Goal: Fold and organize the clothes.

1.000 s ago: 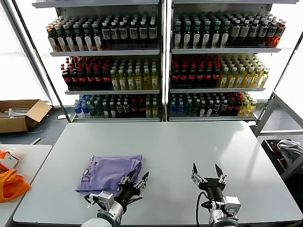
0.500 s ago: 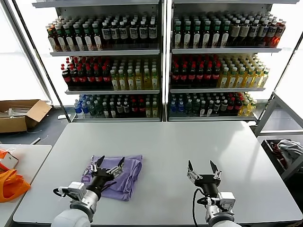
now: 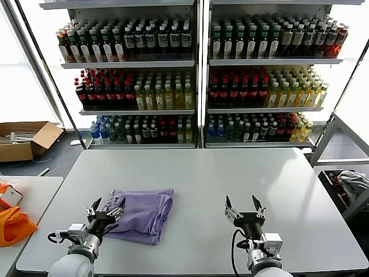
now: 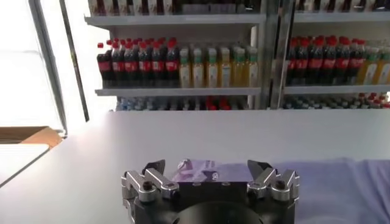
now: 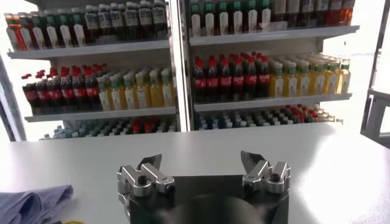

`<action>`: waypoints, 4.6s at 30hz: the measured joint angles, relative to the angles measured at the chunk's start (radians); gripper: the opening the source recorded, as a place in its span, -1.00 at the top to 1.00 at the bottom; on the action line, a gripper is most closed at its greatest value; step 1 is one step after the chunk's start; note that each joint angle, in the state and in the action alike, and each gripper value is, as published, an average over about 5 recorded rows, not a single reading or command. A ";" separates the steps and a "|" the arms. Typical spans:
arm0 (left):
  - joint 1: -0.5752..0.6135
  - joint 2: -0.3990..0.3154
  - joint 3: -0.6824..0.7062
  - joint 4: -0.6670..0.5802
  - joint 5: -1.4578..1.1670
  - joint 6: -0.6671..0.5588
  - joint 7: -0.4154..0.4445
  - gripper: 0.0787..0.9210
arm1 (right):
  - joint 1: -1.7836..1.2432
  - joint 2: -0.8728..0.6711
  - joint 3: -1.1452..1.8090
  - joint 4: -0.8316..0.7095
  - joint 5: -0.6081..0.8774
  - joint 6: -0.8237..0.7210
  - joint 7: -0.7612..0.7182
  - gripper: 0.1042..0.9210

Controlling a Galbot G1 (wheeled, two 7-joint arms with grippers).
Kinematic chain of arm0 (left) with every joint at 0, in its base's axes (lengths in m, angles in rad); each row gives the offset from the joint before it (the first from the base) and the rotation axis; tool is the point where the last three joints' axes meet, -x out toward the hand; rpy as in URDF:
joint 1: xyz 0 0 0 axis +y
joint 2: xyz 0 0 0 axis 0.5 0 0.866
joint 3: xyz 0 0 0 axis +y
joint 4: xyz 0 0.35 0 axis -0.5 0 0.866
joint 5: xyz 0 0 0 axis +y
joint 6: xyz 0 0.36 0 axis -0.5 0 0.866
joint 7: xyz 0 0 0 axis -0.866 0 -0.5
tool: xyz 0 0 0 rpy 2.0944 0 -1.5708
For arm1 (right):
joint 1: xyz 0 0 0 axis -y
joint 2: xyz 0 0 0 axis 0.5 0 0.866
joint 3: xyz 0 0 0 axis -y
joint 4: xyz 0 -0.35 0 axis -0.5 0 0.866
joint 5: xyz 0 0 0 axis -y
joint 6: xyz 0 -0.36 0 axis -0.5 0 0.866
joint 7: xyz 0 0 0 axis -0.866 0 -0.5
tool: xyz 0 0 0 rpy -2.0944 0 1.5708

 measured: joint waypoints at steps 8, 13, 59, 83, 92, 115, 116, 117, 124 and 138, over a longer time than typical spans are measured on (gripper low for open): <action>-0.021 0.017 -0.025 0.063 -0.022 0.010 0.018 -0.77 | -0.001 0.004 -0.005 -0.007 -0.001 0.003 -0.001 -0.76; -0.022 0.025 -0.031 0.085 -0.053 0.027 0.031 -0.77 | 0.001 0.008 -0.011 -0.010 -0.005 0.004 -0.001 -0.76; 0.017 0.098 -0.171 0.065 -0.158 0.027 0.059 0.90 | 0.019 -0.002 -0.033 -0.005 -0.014 -0.005 0.002 -0.76; 0.025 0.199 -0.243 -0.090 -0.128 0.064 0.031 0.90 | 0.003 0.018 -0.015 -0.012 -0.028 -0.011 0.008 -0.76; 0.006 0.067 0.056 -0.256 -0.040 0.120 -0.023 0.90 | -0.031 0.051 -0.002 0.012 -0.060 -0.014 0.014 -0.76; -0.080 -0.094 0.395 -0.158 0.038 0.095 -0.011 0.24 | -0.035 0.077 -0.037 0.009 -0.099 -0.043 0.032 -0.76; -0.084 -0.096 0.396 -0.159 0.027 0.093 -0.012 0.17 | -0.032 0.075 -0.039 0.007 -0.092 -0.046 0.034 -0.76; -0.087 -0.096 0.397 -0.160 0.018 0.091 -0.013 0.09 | -0.030 0.074 -0.040 0.005 -0.082 -0.050 0.037 -0.76; -0.095 -0.087 0.368 -0.171 -0.012 0.084 -0.039 -0.38 | 0.019 0.060 -0.067 -0.019 0.077 -0.087 0.074 -0.76; -0.042 -0.073 0.227 -0.207 0.025 0.103 -0.114 -0.77 | 0.212 0.069 -0.179 -0.123 0.493 -0.171 0.187 -0.70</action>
